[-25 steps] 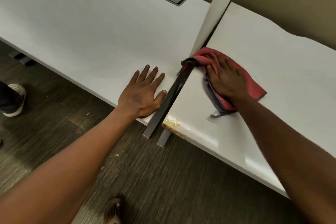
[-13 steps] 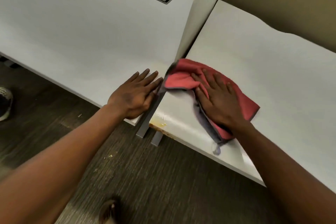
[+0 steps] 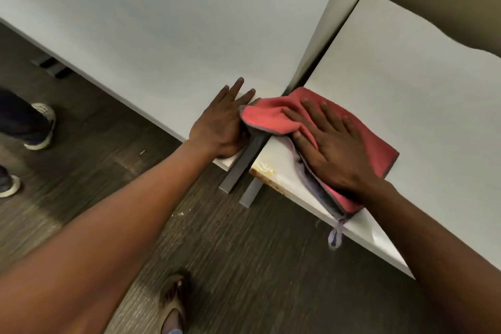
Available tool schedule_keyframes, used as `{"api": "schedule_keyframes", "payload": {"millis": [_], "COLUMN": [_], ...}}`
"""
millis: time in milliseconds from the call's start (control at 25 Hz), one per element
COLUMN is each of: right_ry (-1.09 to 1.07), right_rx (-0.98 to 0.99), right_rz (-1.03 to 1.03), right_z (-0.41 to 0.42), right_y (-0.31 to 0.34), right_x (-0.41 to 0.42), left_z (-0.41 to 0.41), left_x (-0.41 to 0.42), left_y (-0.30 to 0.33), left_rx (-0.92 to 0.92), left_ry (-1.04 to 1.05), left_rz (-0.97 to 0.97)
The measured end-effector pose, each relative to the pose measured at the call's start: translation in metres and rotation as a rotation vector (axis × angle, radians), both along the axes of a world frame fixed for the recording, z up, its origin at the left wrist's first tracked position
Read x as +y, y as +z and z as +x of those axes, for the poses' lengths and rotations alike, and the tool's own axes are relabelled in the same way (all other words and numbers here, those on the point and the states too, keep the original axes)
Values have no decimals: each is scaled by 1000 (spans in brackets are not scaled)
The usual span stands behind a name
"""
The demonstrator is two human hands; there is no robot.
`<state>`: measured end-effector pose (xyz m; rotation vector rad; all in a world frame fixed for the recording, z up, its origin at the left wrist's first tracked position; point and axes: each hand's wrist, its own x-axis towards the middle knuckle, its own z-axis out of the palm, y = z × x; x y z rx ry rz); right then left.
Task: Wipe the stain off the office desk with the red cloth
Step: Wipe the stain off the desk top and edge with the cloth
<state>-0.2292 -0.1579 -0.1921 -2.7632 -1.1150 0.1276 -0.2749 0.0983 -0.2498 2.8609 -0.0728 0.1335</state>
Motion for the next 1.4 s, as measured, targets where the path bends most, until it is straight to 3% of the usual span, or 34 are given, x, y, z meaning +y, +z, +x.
{"api": "schedule_keyframes", "payload": {"millis": [120,240,400,640,840,1080,1240,1400], "right_ry": [-164,-76,148,-34,255,104,339,162], "right_rx": [23,30,33,30,14,25,68,93], "right_rz": [14,38,36,-6,119,105,145,196], "right_z": [24,-8,-47,7,-11,15,-23,5], "right_y": [7,3,0,14,2,11,0,10], "right_x": [20,22,-2,36,27,50,32,46], "left_z": [-8,-12,-13,-19,-11,-11,-4,-10], "left_x": [-4,-4,0,0,1,1,0,-1], "left_y": [6,11,10,12,10,8,5,4], "left_rx": [-118,-199,-135,-181,-164,-107,-95,-127], "left_ry": [77,189,210,244,268,274,291,297], "left_rz": [-76,-163,-171,-166,-179,-191,-221,-215]}}
